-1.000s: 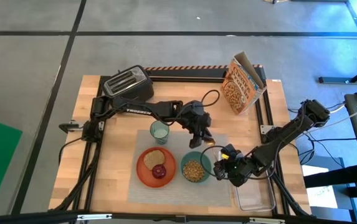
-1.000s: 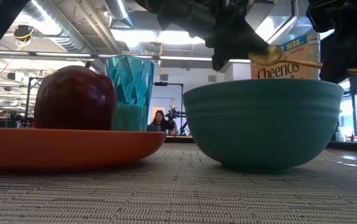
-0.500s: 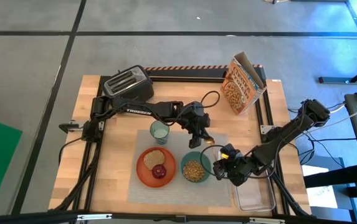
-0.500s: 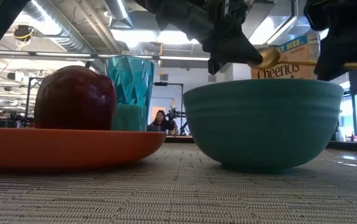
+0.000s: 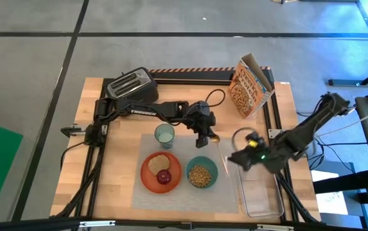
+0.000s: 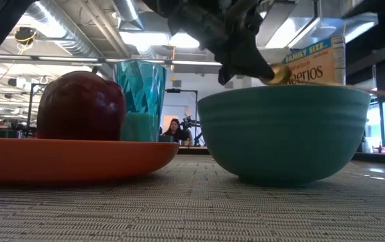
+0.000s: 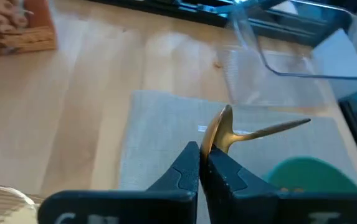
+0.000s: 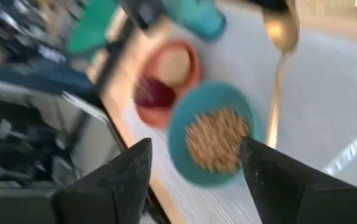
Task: Arrange a breakfast setting
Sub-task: Put the gold spoon on the gray tablemat to the right of the green bowl, then adjust the gray tablemat
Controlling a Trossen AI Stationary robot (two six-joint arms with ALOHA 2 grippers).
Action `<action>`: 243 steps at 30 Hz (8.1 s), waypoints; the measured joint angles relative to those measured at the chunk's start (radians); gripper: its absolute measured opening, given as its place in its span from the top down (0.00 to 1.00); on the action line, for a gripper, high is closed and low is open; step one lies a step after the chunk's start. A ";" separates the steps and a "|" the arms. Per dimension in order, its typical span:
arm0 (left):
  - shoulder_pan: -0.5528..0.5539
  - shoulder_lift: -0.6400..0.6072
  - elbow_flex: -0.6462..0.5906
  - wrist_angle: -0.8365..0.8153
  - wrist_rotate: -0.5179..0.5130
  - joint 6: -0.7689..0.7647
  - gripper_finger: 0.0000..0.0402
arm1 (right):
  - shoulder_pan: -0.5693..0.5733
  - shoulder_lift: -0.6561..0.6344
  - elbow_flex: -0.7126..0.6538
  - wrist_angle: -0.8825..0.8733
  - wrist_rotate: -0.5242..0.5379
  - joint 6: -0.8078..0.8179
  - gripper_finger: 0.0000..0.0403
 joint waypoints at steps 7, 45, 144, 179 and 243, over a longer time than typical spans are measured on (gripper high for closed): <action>-0.001 0.034 0.028 -0.033 -0.082 0.002 1.00 | -0.001 -0.133 0.000 0.006 0.112 -0.082 0.41; -0.058 0.245 0.228 -0.151 0.182 0.221 1.00 | -0.001 -0.143 0.000 -0.055 0.106 -0.153 0.41; -0.120 -0.505 0.227 -0.865 -0.668 -0.069 0.72 | -0.520 0.345 -0.240 0.121 -0.652 -0.614 1.00; -0.148 -0.520 0.227 -1.033 -0.749 -0.161 0.72 | -0.826 0.401 -0.259 0.160 -0.600 -0.804 1.00; -0.208 -0.853 -1.349 0.069 -0.505 -0.855 1.00 | -0.616 0.306 -0.268 0.106 -0.575 -0.619 1.00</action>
